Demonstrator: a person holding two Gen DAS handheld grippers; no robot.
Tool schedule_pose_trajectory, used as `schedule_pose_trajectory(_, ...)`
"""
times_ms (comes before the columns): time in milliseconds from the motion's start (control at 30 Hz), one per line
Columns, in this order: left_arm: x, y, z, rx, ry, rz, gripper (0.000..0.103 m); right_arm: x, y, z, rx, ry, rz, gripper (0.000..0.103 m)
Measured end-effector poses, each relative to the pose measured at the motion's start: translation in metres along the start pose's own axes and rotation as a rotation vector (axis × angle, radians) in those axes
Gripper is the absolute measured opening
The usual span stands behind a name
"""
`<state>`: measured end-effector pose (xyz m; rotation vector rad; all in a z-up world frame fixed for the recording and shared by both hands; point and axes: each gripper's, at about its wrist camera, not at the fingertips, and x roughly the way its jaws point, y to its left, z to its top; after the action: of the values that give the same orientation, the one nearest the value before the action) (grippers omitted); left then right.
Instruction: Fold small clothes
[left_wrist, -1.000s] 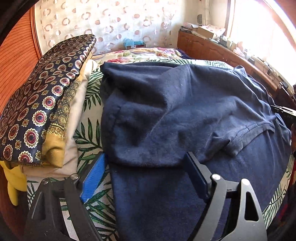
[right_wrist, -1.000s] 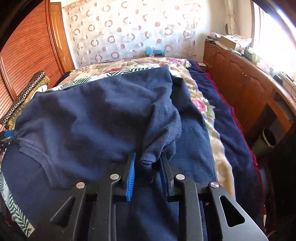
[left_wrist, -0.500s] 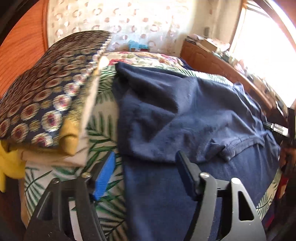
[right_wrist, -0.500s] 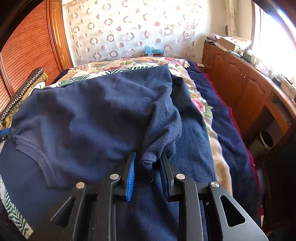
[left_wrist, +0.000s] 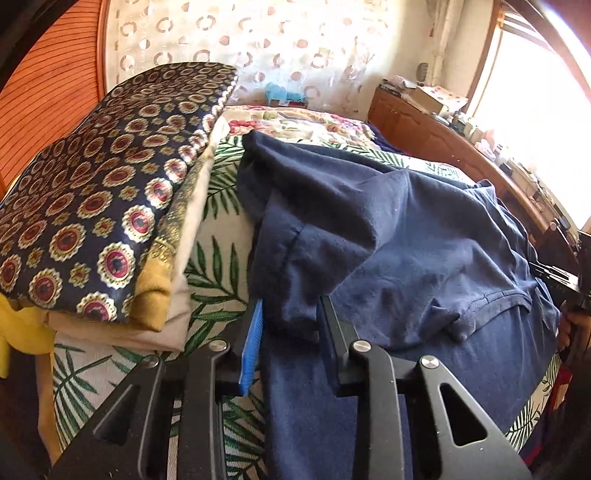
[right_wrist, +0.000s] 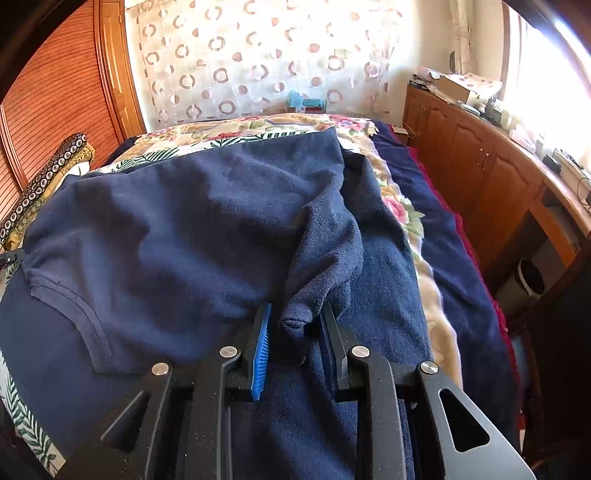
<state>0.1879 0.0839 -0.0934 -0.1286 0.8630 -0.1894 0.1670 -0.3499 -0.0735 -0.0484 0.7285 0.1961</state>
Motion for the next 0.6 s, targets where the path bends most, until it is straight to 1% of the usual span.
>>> schedule_pose_trajectory(33,0.000,-0.001,0.001,0.001,0.002,-0.019,0.005,0.000,0.000,0.000,0.000,0.000,-0.001,0.025)
schedule_pose_trajectory(67,0.000,-0.002,0.001,-0.004,-0.001,-0.021,0.005,0.000,0.000,0.000,0.000,0.000,0.000,0.025)
schedule_pose_trajectory(200,-0.019,-0.006,0.004,0.012,-0.076,-0.003,0.004,0.000,0.001,0.000,0.000,0.000,0.000,0.025)
schedule_pose_trajectory(300,-0.032,-0.013,0.007,0.025,-0.116,-0.004,0.004,0.000,0.000,0.000,0.003,0.000,0.003,0.025)
schedule_pose_trajectory(500,-0.052,-0.021,0.007,0.031,-0.175,-0.033,0.003,-0.001,0.000,-0.001,0.004,-0.001,0.006,0.025)
schedule_pose_trajectory(533,-0.053,-0.023,0.005,0.031,-0.180,-0.040,0.003,-0.001,0.001,-0.001,0.002,-0.001,0.003,0.023)
schedule_pose_trajectory(600,-0.055,-0.025,0.004,0.032,-0.188,-0.042,0.003,-0.002,0.001,0.000,0.007,-0.002,-0.007,0.013)
